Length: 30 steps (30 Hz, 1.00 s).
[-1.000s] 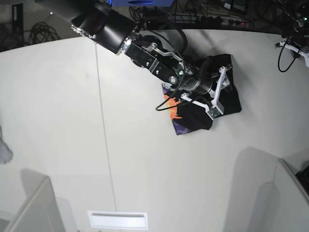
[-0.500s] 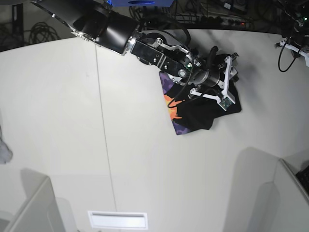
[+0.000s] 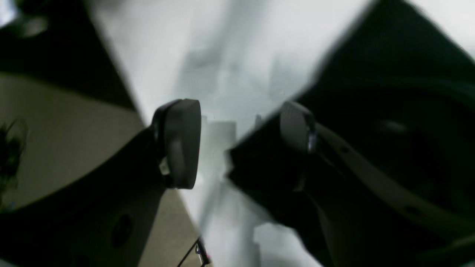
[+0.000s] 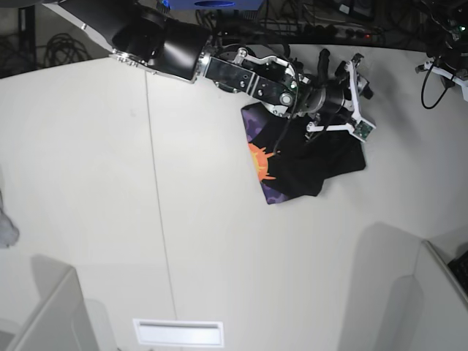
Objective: Fold the T-shirt properly
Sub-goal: 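Press and smooth the folded layers with the right gripper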
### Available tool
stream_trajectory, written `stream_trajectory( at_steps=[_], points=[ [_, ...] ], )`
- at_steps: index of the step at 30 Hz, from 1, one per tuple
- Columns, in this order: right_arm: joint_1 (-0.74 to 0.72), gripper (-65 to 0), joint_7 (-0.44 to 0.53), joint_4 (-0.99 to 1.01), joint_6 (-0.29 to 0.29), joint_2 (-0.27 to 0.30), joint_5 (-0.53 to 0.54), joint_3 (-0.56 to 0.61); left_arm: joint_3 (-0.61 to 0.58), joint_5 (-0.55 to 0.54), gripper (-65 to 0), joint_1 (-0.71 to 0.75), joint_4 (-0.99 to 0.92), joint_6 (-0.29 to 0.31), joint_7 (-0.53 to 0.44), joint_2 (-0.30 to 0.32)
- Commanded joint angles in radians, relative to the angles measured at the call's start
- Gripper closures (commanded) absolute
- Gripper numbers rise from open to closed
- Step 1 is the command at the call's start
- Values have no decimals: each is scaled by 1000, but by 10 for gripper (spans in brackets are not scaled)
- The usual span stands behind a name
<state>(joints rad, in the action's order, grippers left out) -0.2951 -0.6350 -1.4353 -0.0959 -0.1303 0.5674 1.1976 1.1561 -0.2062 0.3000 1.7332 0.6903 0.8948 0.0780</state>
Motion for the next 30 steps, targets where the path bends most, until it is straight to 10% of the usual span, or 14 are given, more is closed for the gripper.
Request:
stream_trajectory(
  at_steps=[1, 4, 9, 18, 30],
  points=[
    [-20, -320, 28, -54, 5, -16, 1, -28, 6, -8, 0, 5, 15, 8, -15, 18],
    [-14, -284, 20, -152, 5, 2, 1, -100, 6, -8, 0, 5, 15, 8, -21, 18],
    [4, 0, 20, -243, 5, 88, 3, -219, 8, -8, 0, 5, 15, 8, -21, 24],
    [92, 0, 20, -252, 5, 154, -5, -457, 8, -8, 0, 3, 15, 8, -19, 38],
    [84, 0, 27, -37, 5, 163, -5, -462, 8, -8, 0, 5, 15, 8, -19, 38]
  ],
)
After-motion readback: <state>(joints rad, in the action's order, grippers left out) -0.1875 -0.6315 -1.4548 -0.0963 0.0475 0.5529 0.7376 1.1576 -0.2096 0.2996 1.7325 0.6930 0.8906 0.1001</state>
